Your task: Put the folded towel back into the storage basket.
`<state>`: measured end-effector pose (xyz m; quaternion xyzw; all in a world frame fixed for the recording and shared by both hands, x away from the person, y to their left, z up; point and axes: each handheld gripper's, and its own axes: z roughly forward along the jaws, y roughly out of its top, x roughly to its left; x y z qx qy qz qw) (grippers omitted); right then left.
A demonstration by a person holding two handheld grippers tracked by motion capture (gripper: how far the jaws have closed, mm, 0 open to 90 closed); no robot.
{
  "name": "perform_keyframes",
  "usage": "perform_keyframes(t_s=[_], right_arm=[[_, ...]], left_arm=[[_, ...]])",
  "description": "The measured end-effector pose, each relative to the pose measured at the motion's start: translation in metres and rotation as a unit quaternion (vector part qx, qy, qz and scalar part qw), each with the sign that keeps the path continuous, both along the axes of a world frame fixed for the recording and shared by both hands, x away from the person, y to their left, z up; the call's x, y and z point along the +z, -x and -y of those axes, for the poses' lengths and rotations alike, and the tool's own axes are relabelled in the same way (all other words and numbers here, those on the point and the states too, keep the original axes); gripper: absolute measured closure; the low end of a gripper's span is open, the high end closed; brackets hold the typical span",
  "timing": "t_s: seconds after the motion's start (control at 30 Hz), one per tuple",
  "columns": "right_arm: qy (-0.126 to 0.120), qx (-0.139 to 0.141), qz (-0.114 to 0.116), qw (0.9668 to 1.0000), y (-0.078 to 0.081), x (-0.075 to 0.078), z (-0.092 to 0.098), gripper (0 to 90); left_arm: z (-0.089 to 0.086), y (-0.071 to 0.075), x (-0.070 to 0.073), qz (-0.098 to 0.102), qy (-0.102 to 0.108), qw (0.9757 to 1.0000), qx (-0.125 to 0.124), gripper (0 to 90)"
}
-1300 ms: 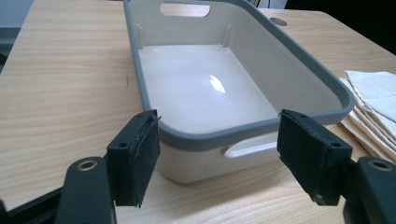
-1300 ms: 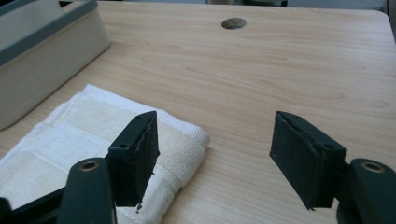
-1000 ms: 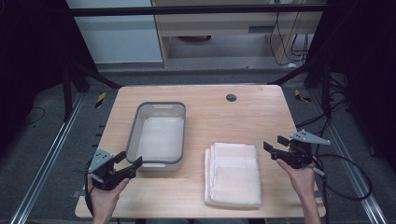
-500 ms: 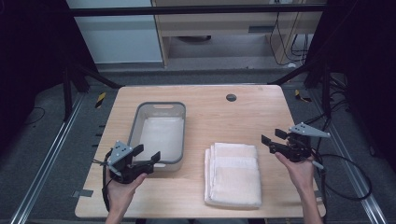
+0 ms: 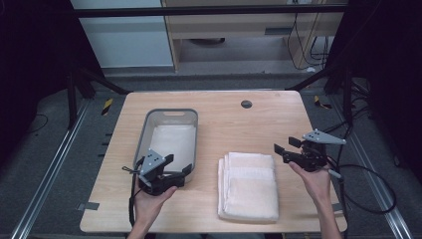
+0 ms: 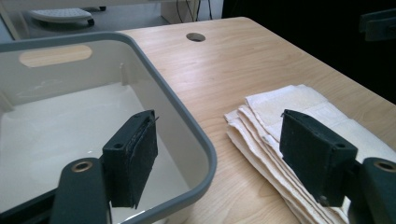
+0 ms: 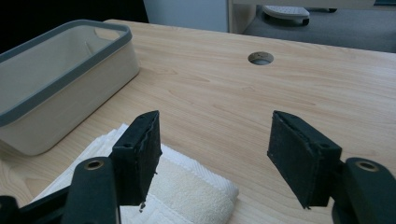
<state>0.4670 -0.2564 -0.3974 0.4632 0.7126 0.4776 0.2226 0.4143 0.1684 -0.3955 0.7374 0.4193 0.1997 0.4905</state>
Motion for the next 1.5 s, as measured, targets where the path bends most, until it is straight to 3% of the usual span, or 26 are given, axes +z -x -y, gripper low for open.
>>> perform_keyframes(t_s=[0.5, 0.63, 0.73, 0.8, 1.23, 1.5], right_arm=[[0.011, 0.019, -0.010, 0.9997, 0.001, -0.012, -0.013, 34.8], [-0.001, 0.021, -0.017, 0.9996, 0.001, -0.017, -0.011, 34.9], [0.008, 0.018, -0.024, 0.9995, 0.001, -0.023, -0.008, 34.9], [-0.004, 0.019, -0.029, 0.9994, 0.002, -0.025, -0.006, 34.9], [0.011, 0.025, -0.041, 0.9988, 0.003, -0.036, -0.011, 33.8], [0.017, 0.026, -0.043, 0.9986, 0.002, -0.042, -0.017, 32.9]], left_arm=[[0.033, 0.003, -0.016, -0.025, -0.012, 0.9990, -0.036, 27.0], [0.042, 0.004, -0.022, -0.033, -0.017, 0.9983, -0.046, 27.0], [0.048, 0.005, -0.025, -0.039, -0.020, 0.9976, -0.053, 27.1], [0.052, 0.006, -0.028, -0.042, -0.022, 0.9972, -0.057, 27.0], [0.078, 0.008, -0.056, -0.077, -0.049, 0.9919, -0.088, 26.5], [0.089, 0.010, -0.066, -0.087, -0.057, 0.9895, -0.100, 24.9]])
